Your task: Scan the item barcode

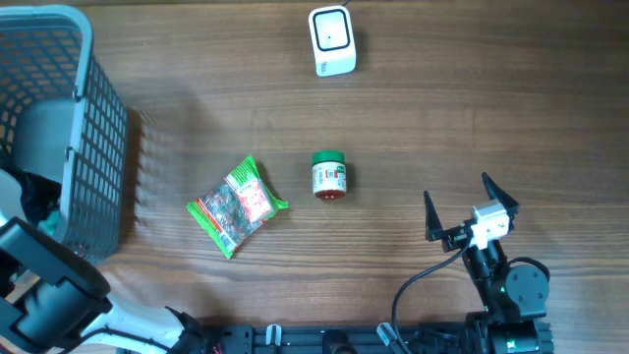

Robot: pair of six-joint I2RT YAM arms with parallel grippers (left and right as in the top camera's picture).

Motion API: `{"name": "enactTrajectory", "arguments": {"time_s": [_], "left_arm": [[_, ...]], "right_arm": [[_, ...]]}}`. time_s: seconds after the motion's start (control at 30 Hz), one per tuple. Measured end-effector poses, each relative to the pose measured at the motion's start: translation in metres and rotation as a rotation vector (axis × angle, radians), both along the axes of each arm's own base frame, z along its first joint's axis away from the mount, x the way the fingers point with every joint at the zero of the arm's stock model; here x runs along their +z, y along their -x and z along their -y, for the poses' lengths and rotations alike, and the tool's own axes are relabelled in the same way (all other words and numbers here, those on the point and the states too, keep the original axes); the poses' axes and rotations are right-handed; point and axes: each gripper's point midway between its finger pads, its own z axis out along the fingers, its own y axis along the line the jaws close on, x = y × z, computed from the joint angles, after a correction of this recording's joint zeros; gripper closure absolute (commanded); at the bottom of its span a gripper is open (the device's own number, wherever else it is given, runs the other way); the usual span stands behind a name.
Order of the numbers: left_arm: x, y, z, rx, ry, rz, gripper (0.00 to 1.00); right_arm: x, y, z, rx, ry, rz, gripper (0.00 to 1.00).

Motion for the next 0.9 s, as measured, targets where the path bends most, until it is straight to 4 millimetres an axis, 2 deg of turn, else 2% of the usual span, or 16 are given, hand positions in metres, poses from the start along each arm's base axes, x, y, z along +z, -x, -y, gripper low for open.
{"name": "enactTrajectory", "arguments": {"time_s": [0.03, 0.1, 0.13, 0.27, 0.37, 0.43, 0.47, 0.63, 0.73, 0.9], "left_arm": [[-0.002, 0.008, 0.006, 0.045, 0.027, -0.017, 0.35], [-0.003, 0.014, 0.008, 0.092, 0.041, -0.021, 0.46], [-0.004, 0.016, 0.008, 0.116, 0.041, -0.018, 0.47], [-0.022, 0.029, 0.015, 0.187, 0.057, -0.025, 0.42], [-0.033, 0.034, 0.02, 0.2, 0.063, -0.031, 0.47], [-0.033, 0.035, 0.021, 0.217, 0.06, -0.023, 0.67], [-0.034, 0.035, 0.021, 0.221, 0.06, -0.019, 0.94], [-0.036, 0.031, 0.023, 0.244, 0.066, 0.031, 0.96], [-0.036, 0.015, 0.021, 0.217, 0.066, 0.096, 0.96], [-0.034, -0.004, 0.037, 0.131, 0.043, 0.072, 0.96]], "right_arm": [[0.0, 0.0, 0.0, 0.0, 0.0, 0.0, 0.0], [0.0, 0.0, 0.0, 0.0, 0.0, 0.0, 0.0], [0.0, 0.0, 0.0, 0.0, 0.0, 0.0, 0.0], [0.0, 0.0, 0.0, 0.0, 0.0, 0.0, 0.0], [0.0, 0.0, 0.0, 0.0, 0.0, 0.0, 0.0], [0.0, 0.0, 0.0, 0.0, 0.0, 0.0, 0.0], [0.0, 0.0, 0.0, 0.0, 0.0, 0.0, 0.0], [0.0, 0.0, 0.0, 0.0, 0.0, 0.0, 0.0], [0.0, 0.0, 0.0, 0.0, 0.0, 0.0, 0.0], [0.0, 0.0, 0.0, 0.0, 0.0, 0.0, 0.0]]}}
